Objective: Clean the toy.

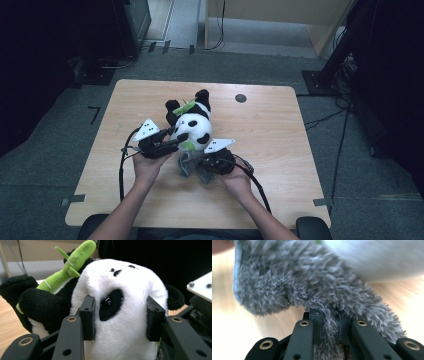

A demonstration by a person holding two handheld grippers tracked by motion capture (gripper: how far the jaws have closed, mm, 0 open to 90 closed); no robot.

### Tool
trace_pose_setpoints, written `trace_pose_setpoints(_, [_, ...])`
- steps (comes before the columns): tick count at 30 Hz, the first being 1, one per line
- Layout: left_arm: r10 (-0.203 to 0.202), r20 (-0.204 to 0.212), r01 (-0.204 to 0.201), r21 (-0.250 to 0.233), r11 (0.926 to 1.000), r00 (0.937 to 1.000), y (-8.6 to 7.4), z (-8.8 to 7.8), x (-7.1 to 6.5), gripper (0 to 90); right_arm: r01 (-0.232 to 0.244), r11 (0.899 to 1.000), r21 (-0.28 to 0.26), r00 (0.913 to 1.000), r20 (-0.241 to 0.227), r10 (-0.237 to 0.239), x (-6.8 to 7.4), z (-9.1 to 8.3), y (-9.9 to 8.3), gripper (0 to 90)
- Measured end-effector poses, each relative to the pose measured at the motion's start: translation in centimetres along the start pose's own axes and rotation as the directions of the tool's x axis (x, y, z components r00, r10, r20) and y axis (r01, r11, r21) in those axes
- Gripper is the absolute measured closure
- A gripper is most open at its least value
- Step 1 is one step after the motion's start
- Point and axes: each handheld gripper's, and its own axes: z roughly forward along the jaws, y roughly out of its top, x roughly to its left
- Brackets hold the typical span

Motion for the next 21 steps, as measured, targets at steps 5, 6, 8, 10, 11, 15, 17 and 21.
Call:
trace_pose_setpoints(5, [0.02, 0.013, -0.019, -0.01, 0.9998, 0.9997, 0.1, -0.4, 0.1, 53.4, -0.052, 0.999, -0.002, 0.9971, 0.055, 0.052, -2.1, -0.9, -0.8, 79.0])
trace_pose_setpoints(6, [0.024, 0.016, -0.024, -0.012, 0.9996, 0.9996, 0.1, -0.4, 0.0, 53.4, -0.066, 0.998, -0.01, 0.9959, 0.062, 0.066, -2.6, -1.2, -0.9, 79.0])
trace_pose_setpoints(8, [0.046, 0.016, -0.046, -0.007, 0.9989, 0.9988, 0.2, -0.4, -0.1, 53.4, -0.071, 0.997, -0.017, 0.9943, 0.079, 0.072, -3.2, -1.7, -1.0, 78.9])
trace_pose_setpoints(10, [0.067, 0.004, -0.067, -0.002, 0.9978, 0.9978, 0.2, -0.5, -0.2, 53.4, -0.08, 0.997, -0.011, 0.9923, 0.094, 0.08, -3.6, -2.1, -1.1, 78.9])
trace_pose_setpoints(11, [0.072, -0.003, -0.072, -0.002, 0.9974, 0.9974, 0.3, -0.7, -0.2, 53.4, -0.085, 0.996, -0.013, 0.991, 0.102, 0.086, -3.9, -2.3, -1.2, 78.9])
trace_pose_setpoints(15, [0.074, -0.013, -0.074, -0.002, 0.9972, 0.9972, 0.5, -1.3, 0.4, 53.3, -0.118, 0.993, -0.024, 0.9874, 0.103, 0.12, -5.3, -3.5, -1.6, 78.7])
trace_pose_setpoints(17, [0.086, -0.027, -0.086, 0.01, 0.9962, 0.9959, 0.5, -1.3, 0.6, 53.3, -0.14, 0.99, -0.018, 0.9832, 0.116, 0.141, -5.9, -4.0, -1.9, 78.5])
trace_pose_setpoints(21, [0.097, -0.015, -0.097, 0.03, 0.9948, 0.9951, 0.4, -1.1, 0.6, 53.2, -0.228, 0.974, -0.013, 0.9661, 0.121, 0.228, -7.8, -4.7, -2.8, 78.2])
